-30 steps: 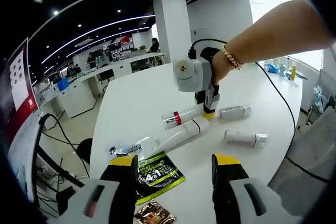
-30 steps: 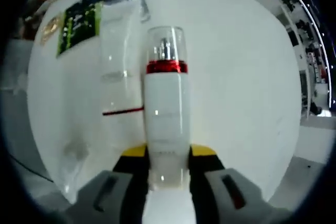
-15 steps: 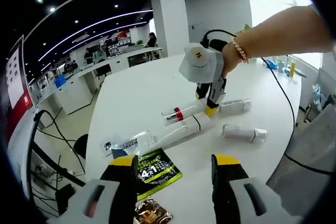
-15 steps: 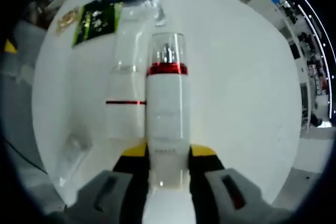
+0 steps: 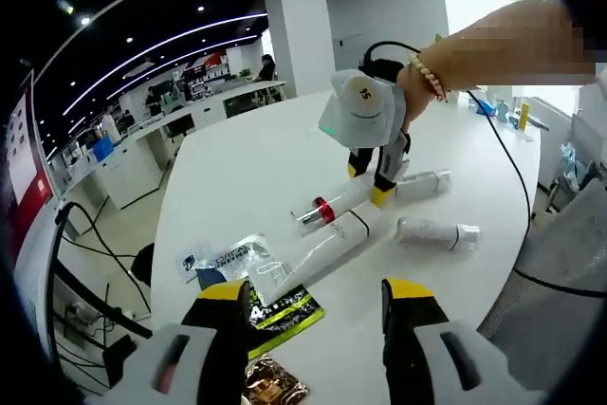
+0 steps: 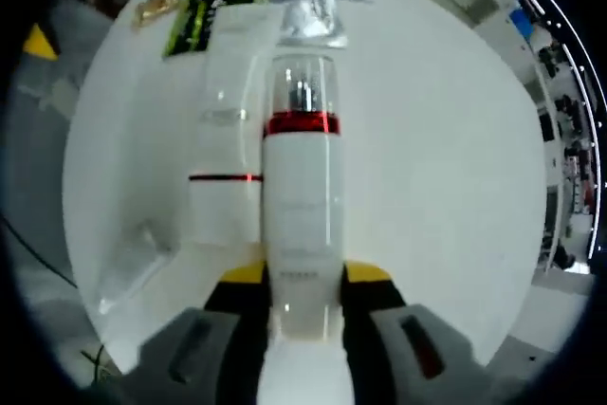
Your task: Arrange the skincare products in the storage area until every visible bottle or jar stands upright without overlapping.
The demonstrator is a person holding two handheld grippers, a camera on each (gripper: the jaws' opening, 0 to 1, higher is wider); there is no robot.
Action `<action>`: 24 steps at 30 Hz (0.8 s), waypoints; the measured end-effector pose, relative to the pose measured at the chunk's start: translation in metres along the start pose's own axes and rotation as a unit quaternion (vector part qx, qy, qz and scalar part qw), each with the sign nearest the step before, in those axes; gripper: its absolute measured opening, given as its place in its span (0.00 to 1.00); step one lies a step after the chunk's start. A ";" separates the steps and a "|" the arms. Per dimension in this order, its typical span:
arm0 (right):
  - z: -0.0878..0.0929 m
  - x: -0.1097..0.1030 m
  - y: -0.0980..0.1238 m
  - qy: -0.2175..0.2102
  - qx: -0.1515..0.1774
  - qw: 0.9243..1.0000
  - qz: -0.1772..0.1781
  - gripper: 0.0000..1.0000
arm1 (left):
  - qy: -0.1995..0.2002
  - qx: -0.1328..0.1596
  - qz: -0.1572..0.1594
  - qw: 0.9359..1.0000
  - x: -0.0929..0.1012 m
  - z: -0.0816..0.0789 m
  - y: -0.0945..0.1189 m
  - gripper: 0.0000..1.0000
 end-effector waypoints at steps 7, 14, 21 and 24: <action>0.001 -0.002 0.001 0.003 -0.005 1.000 -0.003 0.27 | 0.003 0.005 0.000 1.000 0.000 0.000 0.002 0.58; -0.001 -0.007 0.001 0.031 -0.010 0.999 -0.010 0.27 | 0.002 0.004 -0.001 1.000 -0.001 0.000 0.002 0.58; -0.002 -0.008 0.001 0.046 -0.019 0.999 -0.010 0.27 | -0.001 0.001 -0.002 1.000 -0.001 0.000 0.002 0.58; -0.004 -0.008 0.001 0.055 -0.025 0.998 -0.010 0.27 | -0.001 0.002 -0.002 1.000 -0.001 -0.001 0.002 0.58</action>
Point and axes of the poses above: the point that each gripper's makers call its tool centre point, and the gripper's own axes: y roughly backward along the fingers, x roughly to its right, z roughly out of its underside, the point moved 7 cm from there along y, roughly backward along the fingers, and after that the axes turned 4 degrees about -y, right-handed, at the moved point
